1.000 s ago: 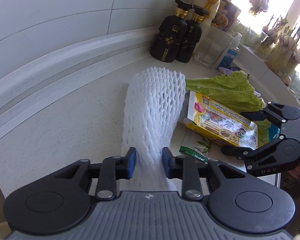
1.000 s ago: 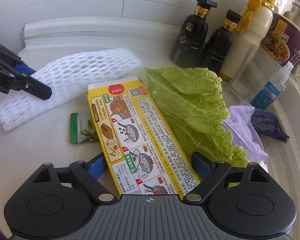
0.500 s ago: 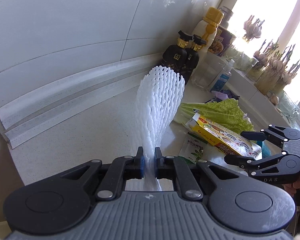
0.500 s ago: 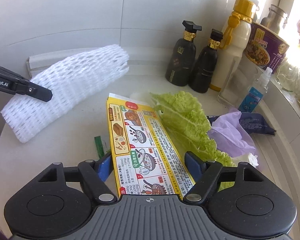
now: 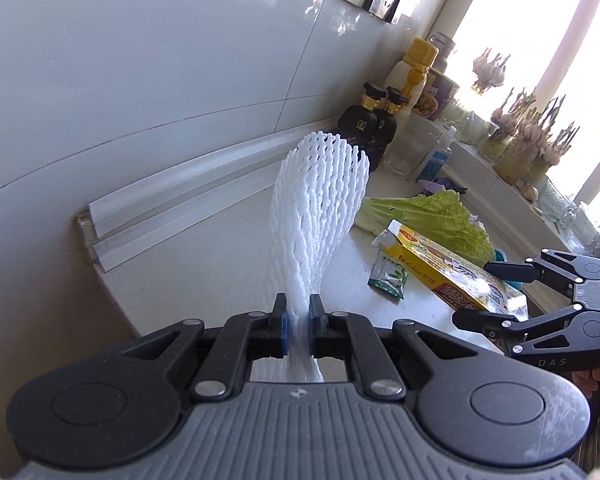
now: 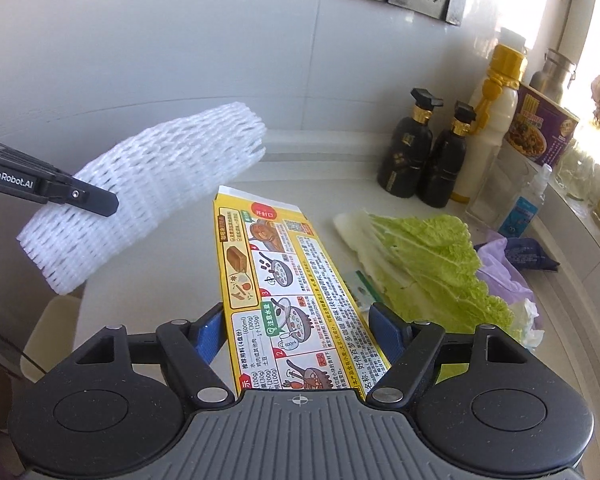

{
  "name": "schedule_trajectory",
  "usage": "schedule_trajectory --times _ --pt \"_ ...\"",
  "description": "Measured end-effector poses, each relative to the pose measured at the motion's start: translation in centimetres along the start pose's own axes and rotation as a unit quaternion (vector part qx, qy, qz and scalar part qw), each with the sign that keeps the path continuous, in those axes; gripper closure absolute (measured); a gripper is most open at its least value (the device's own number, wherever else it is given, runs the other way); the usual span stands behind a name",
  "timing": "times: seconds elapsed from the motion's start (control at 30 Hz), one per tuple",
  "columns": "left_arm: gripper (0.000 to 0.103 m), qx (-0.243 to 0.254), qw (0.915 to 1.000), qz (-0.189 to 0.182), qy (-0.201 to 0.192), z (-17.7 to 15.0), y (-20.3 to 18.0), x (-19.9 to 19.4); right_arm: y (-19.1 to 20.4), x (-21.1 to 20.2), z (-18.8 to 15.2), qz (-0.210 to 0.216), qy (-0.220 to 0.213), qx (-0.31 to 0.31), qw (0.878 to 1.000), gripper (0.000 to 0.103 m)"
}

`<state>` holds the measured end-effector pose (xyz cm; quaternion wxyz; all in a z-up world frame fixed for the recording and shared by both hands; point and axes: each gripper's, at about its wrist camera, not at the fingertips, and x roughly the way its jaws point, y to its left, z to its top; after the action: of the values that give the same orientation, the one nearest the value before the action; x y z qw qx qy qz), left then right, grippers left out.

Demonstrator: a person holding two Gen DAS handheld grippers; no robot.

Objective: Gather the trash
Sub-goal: 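Carry the foam net and yellow box down over the trash bin with both tools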

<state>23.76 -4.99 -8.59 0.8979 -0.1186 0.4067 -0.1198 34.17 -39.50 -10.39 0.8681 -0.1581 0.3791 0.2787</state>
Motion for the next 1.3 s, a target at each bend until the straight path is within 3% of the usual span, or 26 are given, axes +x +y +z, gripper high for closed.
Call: schedule_trajectory --times 0.37,0.67,1.03,1.3 --pt "0.095 0.006 0.9996 0.020 0.017 -3.0 4.8 -5.2 9.9 -1.7 1.4 0.016 -0.013 0.004 1.000 0.027" --pt "0.095 -0.007 0.9963 0.058 0.063 -7.2 10.9 -7.0 18.2 0.6 1.1 0.033 0.016 0.026 0.999 0.027" --pt "0.095 -0.037 0.9775 0.120 0.170 -13.9 17.4 -1.5 26.2 10.2 -3.1 0.062 0.115 0.079 0.988 0.027" --pt "0.095 -0.034 0.9623 0.152 0.223 -17.1 19.6 4.6 28.5 18.3 -7.4 0.069 0.199 0.138 0.968 0.026"
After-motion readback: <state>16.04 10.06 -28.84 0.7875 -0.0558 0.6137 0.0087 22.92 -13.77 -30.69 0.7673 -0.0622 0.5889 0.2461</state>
